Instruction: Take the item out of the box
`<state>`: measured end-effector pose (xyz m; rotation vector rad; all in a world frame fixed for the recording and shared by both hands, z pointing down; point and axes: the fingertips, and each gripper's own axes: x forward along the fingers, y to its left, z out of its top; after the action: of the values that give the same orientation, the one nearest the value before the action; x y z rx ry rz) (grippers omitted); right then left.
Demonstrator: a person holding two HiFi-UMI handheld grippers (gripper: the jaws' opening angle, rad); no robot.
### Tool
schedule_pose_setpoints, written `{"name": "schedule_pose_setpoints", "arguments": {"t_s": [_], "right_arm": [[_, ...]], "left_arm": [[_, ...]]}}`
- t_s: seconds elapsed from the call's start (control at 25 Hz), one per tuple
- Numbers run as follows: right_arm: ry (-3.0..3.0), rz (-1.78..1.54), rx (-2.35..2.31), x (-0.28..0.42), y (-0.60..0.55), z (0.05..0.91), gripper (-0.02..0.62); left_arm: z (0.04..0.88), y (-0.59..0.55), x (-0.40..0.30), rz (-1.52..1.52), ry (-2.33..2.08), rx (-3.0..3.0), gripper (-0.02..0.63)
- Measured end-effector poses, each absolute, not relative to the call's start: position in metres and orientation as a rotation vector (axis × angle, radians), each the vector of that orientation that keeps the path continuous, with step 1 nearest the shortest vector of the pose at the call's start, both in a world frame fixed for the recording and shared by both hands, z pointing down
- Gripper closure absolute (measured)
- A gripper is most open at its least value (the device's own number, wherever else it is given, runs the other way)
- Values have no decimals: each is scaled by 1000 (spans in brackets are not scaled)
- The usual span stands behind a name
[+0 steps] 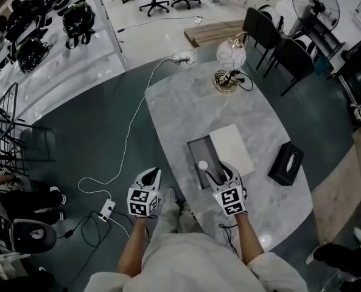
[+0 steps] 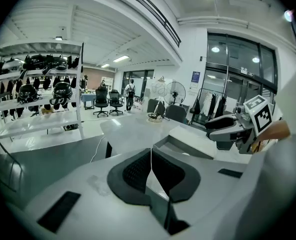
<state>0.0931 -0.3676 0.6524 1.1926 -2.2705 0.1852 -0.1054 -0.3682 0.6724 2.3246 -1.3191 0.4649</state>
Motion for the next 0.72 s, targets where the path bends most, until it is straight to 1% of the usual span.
{"name": "schedule_pose_setpoints", "arguments": {"t_s": [0.36,0.72], "right_arm": [[-2199,222,1159,93,-379,672,351],[-2095,96,895,80,-377,708,351]], "left_arm": [[682,-392,-114,471,-1273,2315,589],[689,-405,-125,467,-1257,2299,588]]}}
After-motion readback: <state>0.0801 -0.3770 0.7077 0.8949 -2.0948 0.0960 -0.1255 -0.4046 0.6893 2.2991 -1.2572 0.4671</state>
